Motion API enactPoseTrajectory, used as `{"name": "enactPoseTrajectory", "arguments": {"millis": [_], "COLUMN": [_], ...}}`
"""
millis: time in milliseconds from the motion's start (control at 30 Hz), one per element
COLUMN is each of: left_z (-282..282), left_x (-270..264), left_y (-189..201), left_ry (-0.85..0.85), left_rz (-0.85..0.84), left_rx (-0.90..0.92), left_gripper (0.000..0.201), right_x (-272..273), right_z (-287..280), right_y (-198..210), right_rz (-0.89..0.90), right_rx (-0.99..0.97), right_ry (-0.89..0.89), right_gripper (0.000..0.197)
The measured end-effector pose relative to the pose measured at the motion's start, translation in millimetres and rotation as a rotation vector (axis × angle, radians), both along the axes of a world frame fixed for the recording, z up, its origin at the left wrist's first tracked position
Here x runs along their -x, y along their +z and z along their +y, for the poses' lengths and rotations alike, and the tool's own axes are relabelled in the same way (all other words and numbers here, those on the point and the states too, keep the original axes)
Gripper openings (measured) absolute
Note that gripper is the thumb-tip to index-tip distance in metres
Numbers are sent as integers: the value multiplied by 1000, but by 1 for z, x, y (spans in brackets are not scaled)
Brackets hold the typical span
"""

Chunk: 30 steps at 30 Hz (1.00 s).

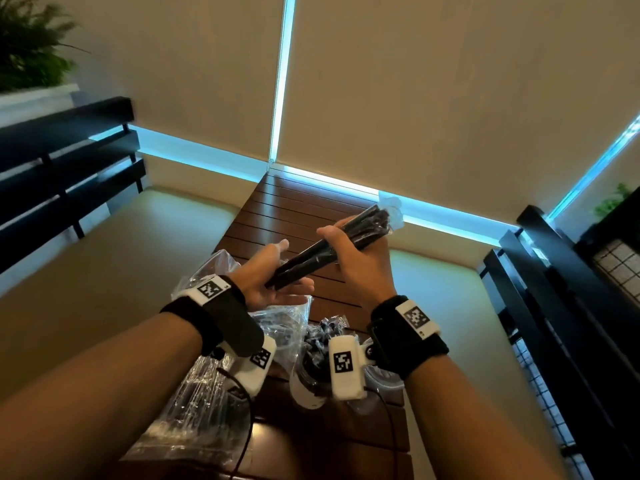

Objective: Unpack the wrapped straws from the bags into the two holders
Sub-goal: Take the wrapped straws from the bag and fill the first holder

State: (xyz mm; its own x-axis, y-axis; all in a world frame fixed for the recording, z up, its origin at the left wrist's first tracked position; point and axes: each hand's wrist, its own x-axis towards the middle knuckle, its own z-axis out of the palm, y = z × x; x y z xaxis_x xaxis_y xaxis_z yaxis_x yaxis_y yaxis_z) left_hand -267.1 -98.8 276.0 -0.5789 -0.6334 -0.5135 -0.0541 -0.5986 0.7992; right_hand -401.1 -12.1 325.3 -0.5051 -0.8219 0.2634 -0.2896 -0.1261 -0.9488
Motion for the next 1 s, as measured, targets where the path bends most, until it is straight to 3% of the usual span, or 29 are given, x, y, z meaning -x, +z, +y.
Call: {"name": "enactPoseTrajectory", "arguments": {"millis": [100, 133, 200, 267, 300, 367, 433, 500, 567, 667, 700, 1000], "left_z": [5, 7, 15, 28, 35, 50, 61, 71, 77, 69, 63, 37], "left_x": [3, 3, 3, 7, 11, 23, 38, 50, 60, 67, 67, 55], "left_y": [-13, -16, -25, -38, -45, -57, -69, -82, -96, -103, -102, -104], "left_ry": [-48, -92, -332, -641, -709, -684, -628, -643, -646, -554, -539, -534], "left_rz": [-118, -157, -254, -425, -472, -480, -489, -637, -785, -754, -712, -632], "left_rx": [239, 383, 701, 997, 1103, 1177, 1206, 1290, 1386, 1348, 1312, 1277], "left_gripper": [38, 42, 65, 100, 119, 145, 149, 140, 113, 49, 38, 24], "right_x": [15, 21, 32, 46, 53, 66, 76, 83, 86, 89, 89, 62], "right_z": [6, 10, 18, 27, 31, 38, 44, 50, 55, 60, 62, 64], "right_y": [-9, -11, -11, -10, -9, -9, -10, -14, -21, -33, -38, -92], "right_rz": [70, 79, 80, 49, 38, 50, 53, 72, 112, 169, 160, 165], "right_rx": [-63, -70, -75, -74, -71, -61, -44, -55, -94, -148, -157, -143], "right_ry": [-87, -102, -115, -158, -196, -285, -361, -391, -376, -348, -339, -268], "right_gripper": [10, 11, 15, 13, 15, 19, 20, 21, 22, 21, 19, 25]}}
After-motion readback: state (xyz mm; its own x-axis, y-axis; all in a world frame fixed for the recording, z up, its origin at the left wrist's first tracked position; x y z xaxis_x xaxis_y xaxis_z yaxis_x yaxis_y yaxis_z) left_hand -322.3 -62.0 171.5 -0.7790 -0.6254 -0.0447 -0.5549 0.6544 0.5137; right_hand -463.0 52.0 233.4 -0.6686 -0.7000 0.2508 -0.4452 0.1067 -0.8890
